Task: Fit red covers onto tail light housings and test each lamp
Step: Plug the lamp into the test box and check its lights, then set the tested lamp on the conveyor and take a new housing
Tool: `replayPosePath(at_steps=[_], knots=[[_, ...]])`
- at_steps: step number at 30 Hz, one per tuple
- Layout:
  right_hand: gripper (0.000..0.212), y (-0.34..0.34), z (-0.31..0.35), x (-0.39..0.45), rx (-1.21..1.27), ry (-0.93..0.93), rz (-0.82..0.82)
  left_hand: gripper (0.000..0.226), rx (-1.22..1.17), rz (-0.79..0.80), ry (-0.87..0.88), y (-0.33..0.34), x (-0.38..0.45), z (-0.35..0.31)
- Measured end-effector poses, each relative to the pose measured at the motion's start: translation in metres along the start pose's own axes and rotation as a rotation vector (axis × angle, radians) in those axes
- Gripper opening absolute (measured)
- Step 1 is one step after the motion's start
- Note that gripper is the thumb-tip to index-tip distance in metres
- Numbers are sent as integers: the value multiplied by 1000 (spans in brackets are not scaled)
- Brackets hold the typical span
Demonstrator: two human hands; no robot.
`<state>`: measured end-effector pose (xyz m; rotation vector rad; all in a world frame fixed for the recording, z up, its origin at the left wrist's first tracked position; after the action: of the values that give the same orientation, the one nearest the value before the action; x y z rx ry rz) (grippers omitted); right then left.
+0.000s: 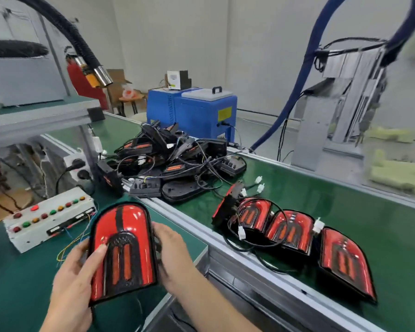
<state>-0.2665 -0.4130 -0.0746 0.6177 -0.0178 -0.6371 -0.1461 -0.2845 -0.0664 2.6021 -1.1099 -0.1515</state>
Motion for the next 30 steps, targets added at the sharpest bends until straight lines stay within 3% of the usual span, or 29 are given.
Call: replayPosePath(at_steps=[5, 11, 16, 22, 30], knots=[[37, -18, 37, -26, -111, -159, -17, 30, 41, 177, 22, 66, 18, -16], [39, -104, 117, -92, -79, -396, -363, 34, 86, 570, 9, 219, 34, -23], [36, -191, 170, -141, 67, -372, -641, 26, 211, 762, -69, 340, 40, 11], [36, -256, 188, -157, 114, -354, -830, 37, 638, 758, 10, 382, 42, 43], [34, -298, 174, -141, -3, -187, -890, 27, 939, 534, 80, 319, 28, 53]])
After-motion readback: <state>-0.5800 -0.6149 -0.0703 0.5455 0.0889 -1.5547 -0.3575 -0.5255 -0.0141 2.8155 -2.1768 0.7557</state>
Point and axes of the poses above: each hand's wrist, its own x-axis towards the middle knuckle, its own y-axis out of the palm, z = x × y, the point moved 10 cm from there along x, towards the middle knuckle, and after that the axes turned 11 degrees about z, right-handed, at the moved point
